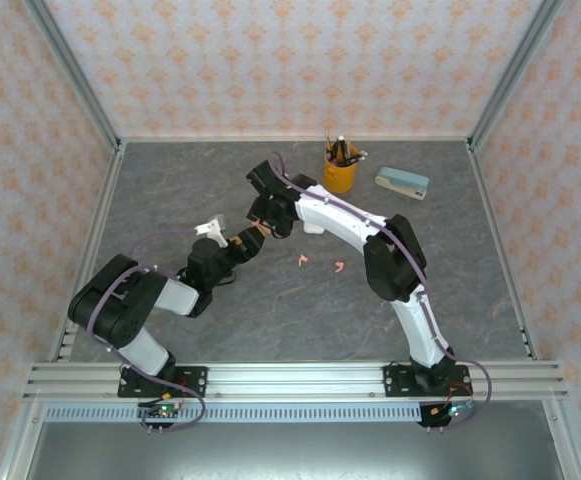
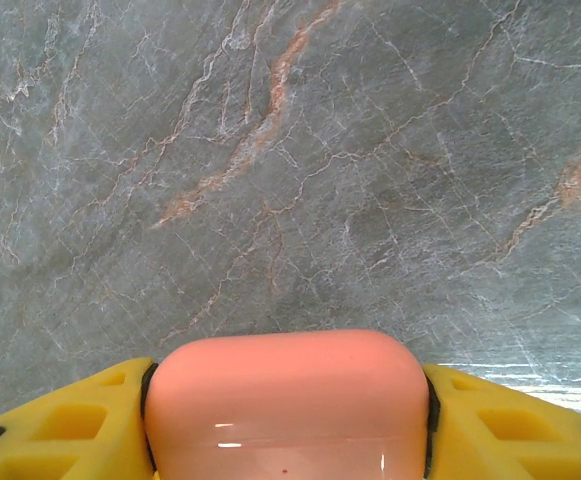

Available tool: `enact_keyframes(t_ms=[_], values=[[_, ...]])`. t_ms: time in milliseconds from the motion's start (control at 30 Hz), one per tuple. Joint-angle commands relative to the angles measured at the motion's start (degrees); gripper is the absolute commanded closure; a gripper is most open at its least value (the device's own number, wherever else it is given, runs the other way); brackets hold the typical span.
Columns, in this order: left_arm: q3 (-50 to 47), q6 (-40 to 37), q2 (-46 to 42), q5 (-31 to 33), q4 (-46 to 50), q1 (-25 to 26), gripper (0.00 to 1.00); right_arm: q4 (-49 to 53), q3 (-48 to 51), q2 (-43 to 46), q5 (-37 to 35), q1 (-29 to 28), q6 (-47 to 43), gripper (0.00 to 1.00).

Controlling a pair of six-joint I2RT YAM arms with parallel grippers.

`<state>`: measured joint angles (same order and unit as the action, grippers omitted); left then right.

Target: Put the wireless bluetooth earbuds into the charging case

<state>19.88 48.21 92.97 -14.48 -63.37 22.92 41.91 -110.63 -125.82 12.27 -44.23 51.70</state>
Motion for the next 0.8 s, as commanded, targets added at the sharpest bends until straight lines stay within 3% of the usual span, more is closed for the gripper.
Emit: enact_keyframes(t_ms=[0,533,767], values=[[1.9,0.7,2.1,1.6,-4.9,0.6,0.23,-0.5,-2.0,2.2,0.6,0.3,0.9,0.43],[5.8,2.3,7.9,1.4,-8.1,0.6,0.31,-1.9,-0.7,2.5,2.2,0.4,1.3,0.44],[6.6,2.7,9.3,1.1,-8.7,0.7,0.42,-2.5,0.4,2.8,2.5,0.7,1.4,0.44]])
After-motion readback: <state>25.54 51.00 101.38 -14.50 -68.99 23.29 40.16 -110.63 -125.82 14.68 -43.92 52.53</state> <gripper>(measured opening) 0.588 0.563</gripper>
